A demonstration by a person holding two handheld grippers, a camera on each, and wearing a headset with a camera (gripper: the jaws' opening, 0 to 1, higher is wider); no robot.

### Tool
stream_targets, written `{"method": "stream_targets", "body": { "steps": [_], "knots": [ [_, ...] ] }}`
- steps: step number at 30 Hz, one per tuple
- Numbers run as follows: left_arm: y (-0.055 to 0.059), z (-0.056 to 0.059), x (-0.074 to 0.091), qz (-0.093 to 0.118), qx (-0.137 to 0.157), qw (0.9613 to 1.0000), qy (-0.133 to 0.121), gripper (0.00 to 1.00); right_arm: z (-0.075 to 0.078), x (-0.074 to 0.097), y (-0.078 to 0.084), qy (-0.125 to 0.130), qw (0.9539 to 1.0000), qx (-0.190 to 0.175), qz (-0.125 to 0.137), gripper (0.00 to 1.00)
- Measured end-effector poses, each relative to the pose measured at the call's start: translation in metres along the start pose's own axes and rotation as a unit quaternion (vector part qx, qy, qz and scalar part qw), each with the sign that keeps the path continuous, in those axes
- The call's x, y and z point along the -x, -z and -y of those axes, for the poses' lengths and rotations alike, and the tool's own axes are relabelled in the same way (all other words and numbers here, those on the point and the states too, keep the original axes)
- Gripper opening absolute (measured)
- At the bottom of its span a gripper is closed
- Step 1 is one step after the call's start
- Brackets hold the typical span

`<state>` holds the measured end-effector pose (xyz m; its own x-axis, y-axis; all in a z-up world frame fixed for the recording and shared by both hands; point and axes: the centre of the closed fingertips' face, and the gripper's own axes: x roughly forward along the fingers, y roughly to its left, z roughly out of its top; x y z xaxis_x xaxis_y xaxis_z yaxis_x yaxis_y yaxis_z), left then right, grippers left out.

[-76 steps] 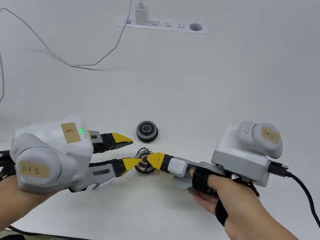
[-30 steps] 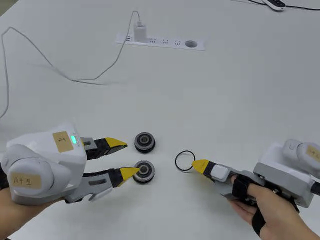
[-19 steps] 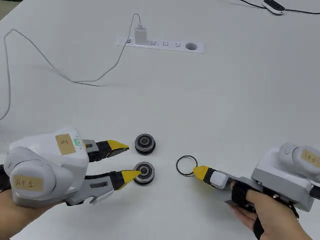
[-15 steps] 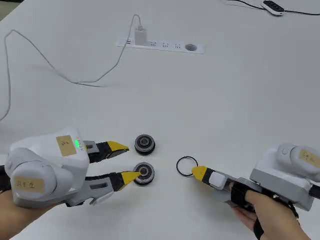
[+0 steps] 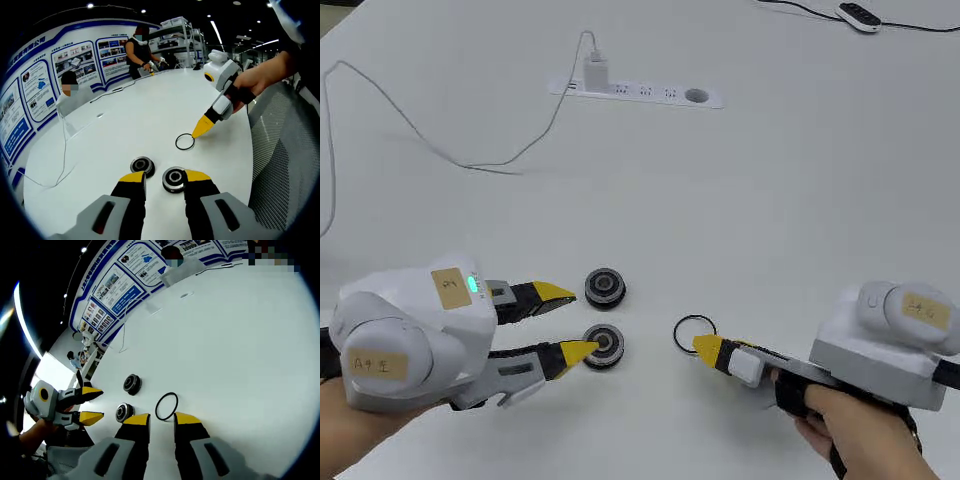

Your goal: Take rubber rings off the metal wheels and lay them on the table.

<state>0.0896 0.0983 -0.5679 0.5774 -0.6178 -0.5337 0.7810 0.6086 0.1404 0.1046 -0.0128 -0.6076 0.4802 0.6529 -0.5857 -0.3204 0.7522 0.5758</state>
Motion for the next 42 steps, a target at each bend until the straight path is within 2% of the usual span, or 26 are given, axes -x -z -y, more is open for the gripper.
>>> {"method": "stream_targets", "body": {
  "steps": [5, 10, 17, 20, 24, 28, 35, 42],
  "knots": [
    [-0.001, 0.0, 0.0, 0.001, 0.0, 1.0, -0.001, 0.3, -0.003, -0.003, -0.001, 0.006, 0.9996, 0.026, -0.005, 0.21],
    [0.0, -0.001, 0.0, 0.001, 0.002, 1.0, -0.002, 0.3, -0.004, -0.002, -0.003, 0.013, 0.9974, 0.07, -0.013, 0.23],
    [-0.001, -0.001, 0.001, 0.003, 0.002, 1.0, -0.001, 0.29, -0.004, -0.002, -0.002, 0.011, 0.9973, 0.071, -0.012, 0.26],
    [-0.001, -0.001, 0.001, 0.003, 0.002, 1.0, 0.0, 0.29, -0.008, -0.002, -0.003, 0.0, 0.9985, 0.054, -0.006, 0.26],
    [0.0, 0.0, -0.001, -0.001, 0.0, 1.0, 0.003, 0.29, -0.011, -0.001, -0.003, -0.005, 0.9986, 0.053, -0.003, 0.26],
    [0.002, 0.001, -0.006, -0.004, -0.001, 0.9999, 0.01, 0.29, -0.019, -0.001, -0.005, -0.026, 0.999, 0.035, 0.008, 0.27],
    [0.005, 0.006, -0.016, -0.011, -0.001, 0.9996, 0.025, 0.28, -0.031, -0.002, -0.004, -0.053, 0.9983, 0.023, 0.012, 0.28],
    [0.011, 0.01, -0.022, -0.019, 0.001, 0.9992, 0.036, 0.27, -0.034, -0.002, -0.005, -0.058, 0.998, 0.023, 0.014, 0.28]
  ]
}}
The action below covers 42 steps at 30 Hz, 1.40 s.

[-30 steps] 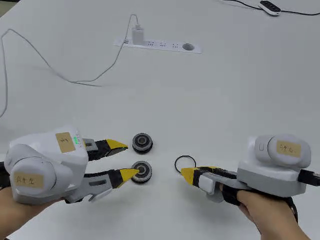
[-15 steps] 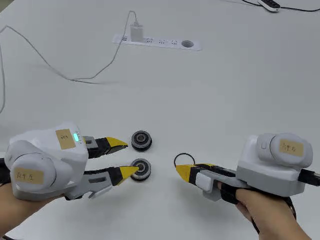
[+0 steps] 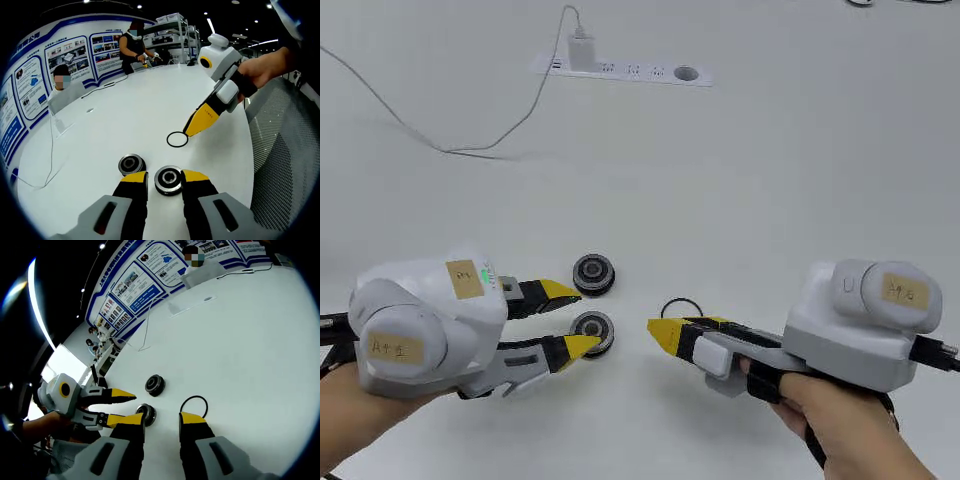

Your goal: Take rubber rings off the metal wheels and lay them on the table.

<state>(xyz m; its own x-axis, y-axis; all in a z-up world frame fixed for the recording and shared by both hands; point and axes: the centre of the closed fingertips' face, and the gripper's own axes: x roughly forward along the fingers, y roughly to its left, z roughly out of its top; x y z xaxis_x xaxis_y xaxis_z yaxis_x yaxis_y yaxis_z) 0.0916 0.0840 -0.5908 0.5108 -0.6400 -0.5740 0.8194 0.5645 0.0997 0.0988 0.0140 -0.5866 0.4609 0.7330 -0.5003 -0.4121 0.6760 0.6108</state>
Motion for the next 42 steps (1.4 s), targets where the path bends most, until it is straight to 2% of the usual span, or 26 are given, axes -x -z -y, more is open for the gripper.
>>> {"method": "stream_targets", "body": {
  "steps": [8, 17, 28, 33, 37, 42],
  "knots": [
    [0.007, 0.005, -0.004, -0.011, 0.002, 0.9999, 0.008, 0.24, 0.0, 0.0, 0.001, -0.004, 1.0, -0.009, 0.0, 0.28],
    [0.008, 0.006, -0.005, -0.012, 0.008, 0.9999, 0.008, 0.17, -0.005, -0.003, 0.004, -0.011, 0.9998, -0.016, -0.002, 0.27],
    [0.01, 0.007, -0.006, -0.014, 0.014, 0.9997, 0.013, 0.14, -0.009, -0.005, 0.006, -0.021, 0.9996, -0.018, -0.005, 0.27],
    [0.009, 0.007, -0.007, -0.015, 0.009, 0.9997, 0.015, 0.14, -0.014, -0.007, 0.008, -0.033, 0.9992, -0.022, -0.006, 0.27],
    [0.009, 0.007, -0.007, -0.016, 0.003, 0.9997, 0.019, 0.14, -0.024, -0.01, 0.01, -0.056, 0.998, -0.027, -0.008, 0.28],
    [0.009, 0.008, -0.007, -0.019, -0.004, 0.9996, 0.023, 0.13, -0.038, -0.018, 0.017, -0.08, 0.9959, -0.037, -0.021, 0.36]
  ]
}}
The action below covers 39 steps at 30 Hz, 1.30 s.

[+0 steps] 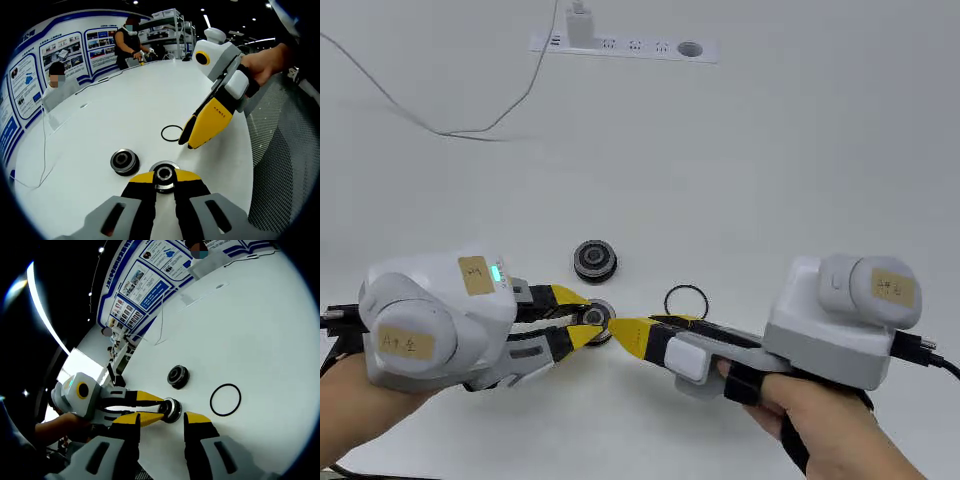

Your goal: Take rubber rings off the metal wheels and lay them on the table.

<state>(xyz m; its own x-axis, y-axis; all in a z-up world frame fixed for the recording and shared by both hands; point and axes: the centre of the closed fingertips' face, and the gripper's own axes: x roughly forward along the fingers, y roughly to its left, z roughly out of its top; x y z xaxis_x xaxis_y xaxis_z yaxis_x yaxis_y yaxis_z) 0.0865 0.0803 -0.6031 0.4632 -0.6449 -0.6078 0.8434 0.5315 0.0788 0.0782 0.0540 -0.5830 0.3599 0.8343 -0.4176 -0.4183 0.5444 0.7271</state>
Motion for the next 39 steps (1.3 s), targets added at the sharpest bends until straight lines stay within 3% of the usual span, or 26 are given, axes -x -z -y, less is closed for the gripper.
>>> {"method": "stream_targets", "body": {
  "steps": [5, 9, 16, 20, 33, 39],
  "knots": [
    [0.0, 0.0, 0.0, 0.003, -0.004, 1.0, 0.001, 0.13, -0.005, -0.008, 0.005, -0.01, 0.9998, -0.013, -0.007, 0.41],
    [0.0, 0.0, 0.0, 0.006, -0.005, 1.0, 0.001, 0.13, -0.013, -0.015, 0.001, -0.028, 0.9985, -0.046, -0.001, 0.5],
    [0.0, 0.0, 0.001, 0.008, -0.005, 0.9999, 0.002, 0.13, -0.009, -0.028, -0.005, -0.028, 0.9964, -0.08, 0.006, 0.52],
    [0.0, 0.0, 0.001, 0.01, -0.005, 0.9999, 0.002, 0.13, -0.006, -0.028, 0.0, -0.021, 0.9965, -0.081, -0.005, 0.52],
    [0.0, 0.0, 0.001, 0.013, -0.005, 0.9999, 0.002, 0.13, -0.011, -0.027, 0.006, -0.029, 0.9956, -0.087, -0.018, 0.51],
    [0.0, -0.001, 0.001, 0.012, -0.004, 0.9999, 0.001, 0.13, -0.012, -0.024, 0.005, -0.029, 0.9957, -0.087, -0.011, 0.48]
  ]
}}
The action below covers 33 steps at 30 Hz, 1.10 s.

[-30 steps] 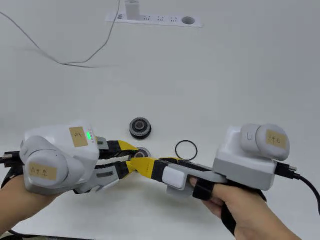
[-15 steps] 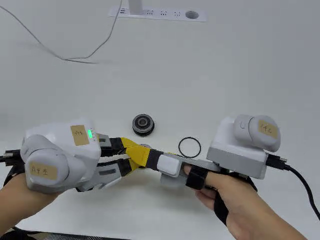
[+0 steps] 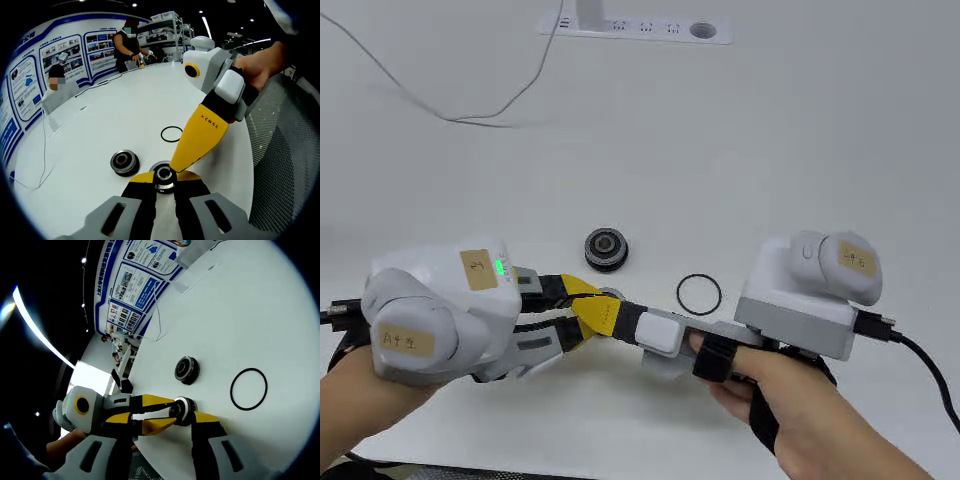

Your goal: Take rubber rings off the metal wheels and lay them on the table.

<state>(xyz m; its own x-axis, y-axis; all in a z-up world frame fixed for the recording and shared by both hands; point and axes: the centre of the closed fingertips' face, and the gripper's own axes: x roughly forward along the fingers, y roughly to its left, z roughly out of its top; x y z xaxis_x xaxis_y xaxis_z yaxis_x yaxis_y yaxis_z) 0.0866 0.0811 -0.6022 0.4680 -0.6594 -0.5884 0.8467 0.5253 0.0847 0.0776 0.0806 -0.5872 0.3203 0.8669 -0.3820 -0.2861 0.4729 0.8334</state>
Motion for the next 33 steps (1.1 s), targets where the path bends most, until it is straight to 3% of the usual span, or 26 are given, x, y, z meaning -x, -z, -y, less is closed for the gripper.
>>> {"method": "stream_targets", "body": {
  "steps": [8, 17, 33],
  "knots": [
    [0.0, 0.0, 0.0, 0.0, -0.001, 1.0, 0.0, 0.13, 0.003, 0.001, -0.001, 0.003, 1.0, -0.001, 0.001, 0.44],
    [0.0, 0.0, 0.0, -0.001, -0.002, 1.0, 0.002, 0.13, 0.014, 0.002, 0.0, 0.021, 0.9996, 0.02, -0.007, 0.3],
    [0.0, 0.002, 0.001, -0.001, -0.002, 1.0, 0.002, 0.13, 0.016, 0.004, -0.003, 0.015, 0.9999, 0.008, 0.001, 0.24]
  ]
}}
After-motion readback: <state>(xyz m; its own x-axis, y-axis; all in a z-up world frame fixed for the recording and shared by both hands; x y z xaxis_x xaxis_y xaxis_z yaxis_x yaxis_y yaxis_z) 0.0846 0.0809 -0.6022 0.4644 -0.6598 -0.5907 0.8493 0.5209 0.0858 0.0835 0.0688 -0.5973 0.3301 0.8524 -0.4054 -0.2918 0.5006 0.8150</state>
